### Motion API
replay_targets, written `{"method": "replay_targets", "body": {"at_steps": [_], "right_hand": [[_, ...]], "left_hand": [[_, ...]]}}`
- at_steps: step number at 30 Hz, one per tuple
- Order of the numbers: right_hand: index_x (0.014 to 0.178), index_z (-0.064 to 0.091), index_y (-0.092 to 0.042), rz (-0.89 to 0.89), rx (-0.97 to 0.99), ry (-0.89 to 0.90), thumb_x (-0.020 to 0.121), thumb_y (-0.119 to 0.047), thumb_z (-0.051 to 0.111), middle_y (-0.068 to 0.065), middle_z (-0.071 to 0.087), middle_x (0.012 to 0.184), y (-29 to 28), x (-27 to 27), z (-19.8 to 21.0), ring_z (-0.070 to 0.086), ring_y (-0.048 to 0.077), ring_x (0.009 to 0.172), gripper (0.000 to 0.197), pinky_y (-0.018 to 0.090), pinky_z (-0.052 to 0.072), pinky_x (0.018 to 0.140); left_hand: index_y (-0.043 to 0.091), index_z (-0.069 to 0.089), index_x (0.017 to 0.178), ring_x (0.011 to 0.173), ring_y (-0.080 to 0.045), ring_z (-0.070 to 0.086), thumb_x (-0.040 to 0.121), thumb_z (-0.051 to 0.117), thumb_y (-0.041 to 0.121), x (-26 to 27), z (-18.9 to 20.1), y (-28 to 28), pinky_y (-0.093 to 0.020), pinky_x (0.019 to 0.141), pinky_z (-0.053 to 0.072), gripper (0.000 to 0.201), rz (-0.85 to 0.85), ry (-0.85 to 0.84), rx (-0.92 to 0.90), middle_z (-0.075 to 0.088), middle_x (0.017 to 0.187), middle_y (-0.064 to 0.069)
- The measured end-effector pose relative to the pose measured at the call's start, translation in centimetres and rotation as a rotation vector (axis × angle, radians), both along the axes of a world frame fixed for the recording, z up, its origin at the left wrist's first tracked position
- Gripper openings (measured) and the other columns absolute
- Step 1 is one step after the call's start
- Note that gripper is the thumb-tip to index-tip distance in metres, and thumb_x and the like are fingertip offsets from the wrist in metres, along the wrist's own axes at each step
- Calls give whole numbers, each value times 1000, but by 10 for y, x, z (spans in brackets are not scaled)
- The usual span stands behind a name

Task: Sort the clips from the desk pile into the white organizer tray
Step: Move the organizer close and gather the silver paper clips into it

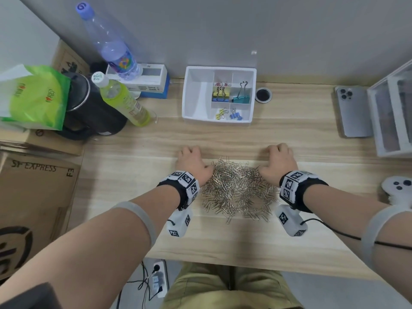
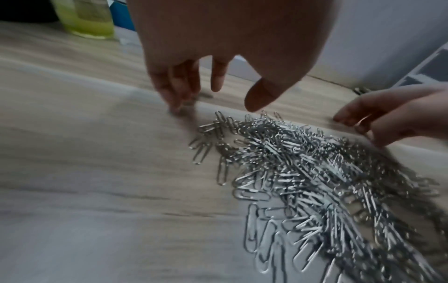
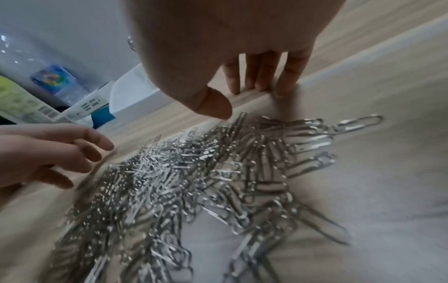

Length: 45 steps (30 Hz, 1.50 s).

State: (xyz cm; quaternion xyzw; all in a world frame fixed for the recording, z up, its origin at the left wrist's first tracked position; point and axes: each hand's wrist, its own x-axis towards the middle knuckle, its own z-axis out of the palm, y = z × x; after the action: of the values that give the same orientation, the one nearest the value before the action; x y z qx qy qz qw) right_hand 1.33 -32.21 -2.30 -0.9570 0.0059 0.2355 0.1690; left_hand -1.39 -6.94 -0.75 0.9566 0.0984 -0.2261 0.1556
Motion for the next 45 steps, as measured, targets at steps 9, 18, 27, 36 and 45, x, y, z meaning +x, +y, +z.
{"method": "replay_targets", "body": {"at_steps": [9, 18, 27, 36, 45], "right_hand": [[138, 41, -12, 319, 158, 163, 72, -11, 62, 6, 40, 133, 28, -24, 5, 35, 23, 128, 69, 35, 37, 103], [140, 39, -20, 486, 42, 18, 72, -41, 65, 4, 43, 133, 57, -2, 17, 39, 23, 124, 76, 44, 41, 102], [144, 39, -26, 810, 26, 20, 76, -44, 62, 1, 37, 145, 122, -16, 10, 33, 24, 135, 74, 44, 30, 108], [118, 63, -27, 996, 3, 13, 70, -29, 57, -5, 50, 130, 95, -26, 14, 44, 22, 118, 48, 41, 41, 97], [126, 60, -30, 844, 88, 22, 71, -27, 54, -5, 51, 132, 72, -12, 19, 46, 21, 120, 55, 39, 43, 93]], "left_hand": [[39, 36, 137, 115, -27, 38, 66, 55, 60, -23, -2, -39, -43, 100, 40, 77, -136, 212, -80, 36, 125, -5], [12, 37, 125, 116, -29, 40, 66, 72, 44, -38, 5, -3, -37, 92, 44, 76, 158, 148, -25, 37, 125, -10], [15, 32, 124, 109, -30, 49, 48, 71, 50, -78, -3, 4, -38, 88, 49, 92, 326, 347, -21, 38, 120, -9], [8, 40, 127, 119, -27, 42, 65, 71, 37, -64, -10, -27, -32, 103, 38, 75, 151, 186, -164, 41, 125, -11], [10, 47, 120, 107, -30, 54, 70, 63, 40, -51, -1, -34, -39, 92, 49, 61, 232, 223, -192, 47, 124, -13]]}}
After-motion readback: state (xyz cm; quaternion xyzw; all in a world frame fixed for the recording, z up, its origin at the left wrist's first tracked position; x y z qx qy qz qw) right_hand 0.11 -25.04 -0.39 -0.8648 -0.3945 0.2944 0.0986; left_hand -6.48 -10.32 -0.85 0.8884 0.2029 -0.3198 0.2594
